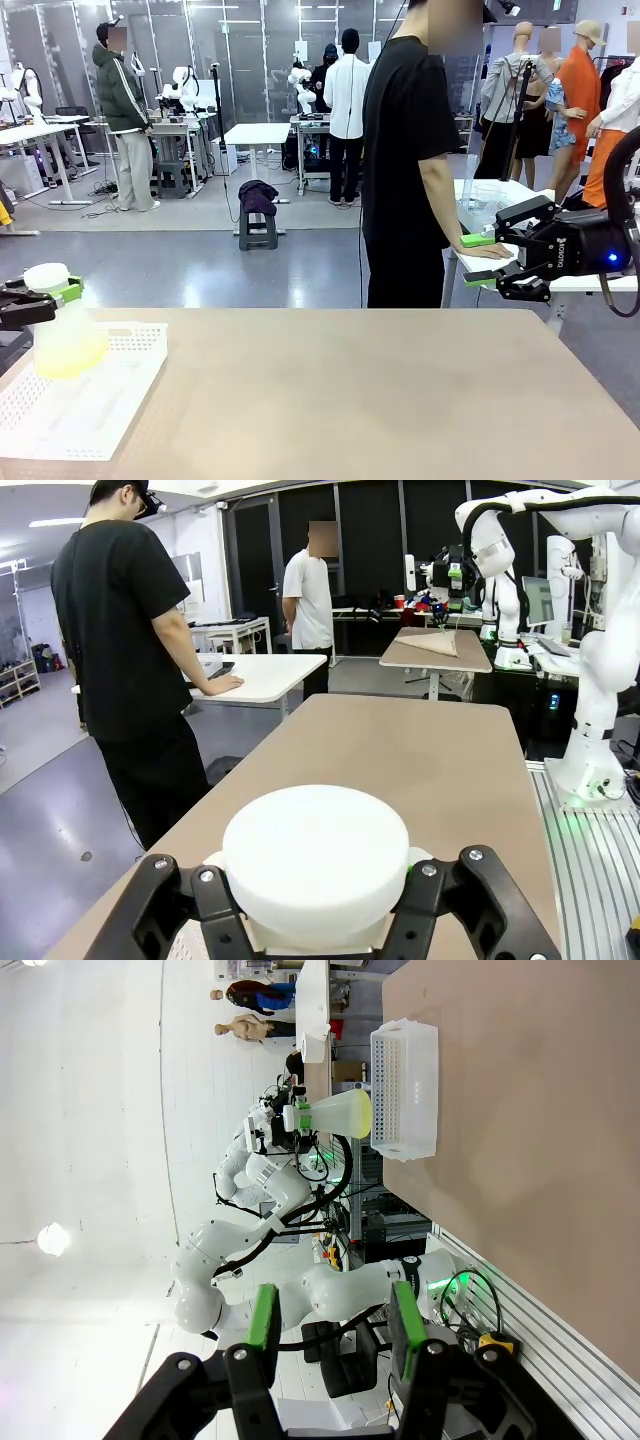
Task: Prepare the solutions needed for the experiment.
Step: When the human places the Big flask in the center of the table, pick up the Big flask and place it in the left Organizing basket.
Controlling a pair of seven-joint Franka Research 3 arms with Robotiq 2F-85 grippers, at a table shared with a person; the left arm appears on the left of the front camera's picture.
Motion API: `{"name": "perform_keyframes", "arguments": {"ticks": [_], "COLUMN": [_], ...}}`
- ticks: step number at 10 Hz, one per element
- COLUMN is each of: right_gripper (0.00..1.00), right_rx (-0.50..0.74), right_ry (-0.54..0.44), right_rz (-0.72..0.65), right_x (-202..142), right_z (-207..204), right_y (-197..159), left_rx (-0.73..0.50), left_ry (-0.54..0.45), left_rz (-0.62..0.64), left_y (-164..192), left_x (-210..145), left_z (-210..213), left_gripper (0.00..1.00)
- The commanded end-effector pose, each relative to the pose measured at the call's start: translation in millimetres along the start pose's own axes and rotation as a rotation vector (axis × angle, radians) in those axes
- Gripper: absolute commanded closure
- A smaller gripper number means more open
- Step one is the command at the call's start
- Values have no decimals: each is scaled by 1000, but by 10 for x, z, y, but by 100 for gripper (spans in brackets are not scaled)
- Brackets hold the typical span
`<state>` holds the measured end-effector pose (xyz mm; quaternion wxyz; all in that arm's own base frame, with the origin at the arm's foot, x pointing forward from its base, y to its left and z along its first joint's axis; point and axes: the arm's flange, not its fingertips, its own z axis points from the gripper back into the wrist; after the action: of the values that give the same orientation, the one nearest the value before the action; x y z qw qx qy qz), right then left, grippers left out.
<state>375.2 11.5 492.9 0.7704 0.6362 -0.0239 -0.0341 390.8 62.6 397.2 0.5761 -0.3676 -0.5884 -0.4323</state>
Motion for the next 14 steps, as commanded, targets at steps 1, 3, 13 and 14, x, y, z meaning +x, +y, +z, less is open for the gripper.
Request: {"name": "perform_keyframes", "arguments": {"ticks": [1, 3, 13, 14], "right_gripper": [44, 44, 44, 44], "right_rx": [13, 13, 13, 13], "right_ry": [4, 4, 4, 4], "right_rz": [6, 6, 6, 6], "right_x": [-2, -2, -2, -2], "right_z": [3, 3, 3, 3], "right_y": [22, 22, 22, 22], "left_rx": [-14, -49, -177, -169], "left_ry": [-7, 47, -45, -41], "left_rz": [-54, -100, -50, -42], "left_y": [170, 272, 658, 678], "left_x": [-139, -328, -1149, -1171], "left_z": [79, 72, -43, -76], "left_gripper": [77, 77, 77, 77]}}
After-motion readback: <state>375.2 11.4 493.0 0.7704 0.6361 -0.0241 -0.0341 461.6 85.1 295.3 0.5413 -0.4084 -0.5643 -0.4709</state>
